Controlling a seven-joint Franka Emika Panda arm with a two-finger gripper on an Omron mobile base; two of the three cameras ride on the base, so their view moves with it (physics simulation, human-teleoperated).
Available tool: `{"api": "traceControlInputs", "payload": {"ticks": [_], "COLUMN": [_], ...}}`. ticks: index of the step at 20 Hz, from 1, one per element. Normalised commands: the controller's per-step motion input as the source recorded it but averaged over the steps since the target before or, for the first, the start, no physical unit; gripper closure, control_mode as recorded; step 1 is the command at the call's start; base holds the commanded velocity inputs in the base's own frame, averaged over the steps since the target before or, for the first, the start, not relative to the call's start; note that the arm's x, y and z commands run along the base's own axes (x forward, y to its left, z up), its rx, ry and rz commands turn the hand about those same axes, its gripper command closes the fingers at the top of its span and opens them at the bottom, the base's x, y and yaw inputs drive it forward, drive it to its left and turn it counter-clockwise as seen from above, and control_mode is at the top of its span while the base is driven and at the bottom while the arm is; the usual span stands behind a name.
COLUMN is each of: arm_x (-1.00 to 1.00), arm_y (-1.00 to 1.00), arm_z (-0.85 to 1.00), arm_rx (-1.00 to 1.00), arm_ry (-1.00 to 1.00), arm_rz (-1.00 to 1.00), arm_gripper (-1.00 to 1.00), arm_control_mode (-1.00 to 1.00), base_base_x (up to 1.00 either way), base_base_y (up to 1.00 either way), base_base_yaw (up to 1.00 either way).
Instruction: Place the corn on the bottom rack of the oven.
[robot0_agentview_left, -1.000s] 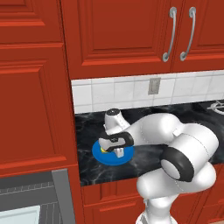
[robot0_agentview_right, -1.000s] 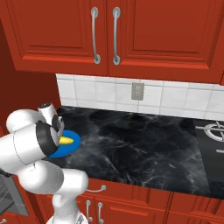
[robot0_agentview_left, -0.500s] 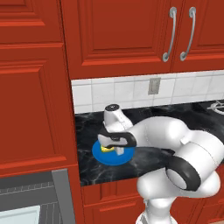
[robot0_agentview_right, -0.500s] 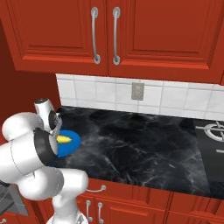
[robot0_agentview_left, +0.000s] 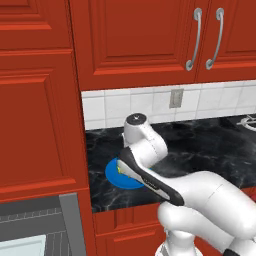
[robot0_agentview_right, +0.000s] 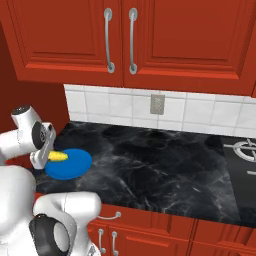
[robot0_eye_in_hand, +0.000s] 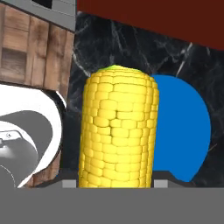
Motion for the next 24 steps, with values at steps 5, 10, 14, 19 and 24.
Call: {"api": "traceControlInputs", "payload": {"ticks": [5,10,14,19,24], "arm_x": [-1.00,-1.00,-1.00,-1.00,-0.81], "arm_y": [0.00,0.29,0.72,0.97,1.00], "arm_z": [0.67,0.21,0.00,0.00,-0.07], "arm_rx": [0.13,0.02,0.00,0.00,-0.09], "arm_ry": [-0.23,-0.22,-0.24,-0.15,-0.02], "arm_rz": [-0.04,-0.04,-0.03,-0.01,0.02], "arm_gripper": [1.00,1.00,1.00,1.00,1.00], "arm_control_mode": [-1.00,-1.00,-1.00,-1.00,-1.00], "base_base_x": [0.00,0.00,0.00,0.00,0.00], "base_base_y": [0.00,0.00,0.00,0.00,0.00], "base_base_yaw": [0.00,0.00,0.00,0.00,0.00]}}
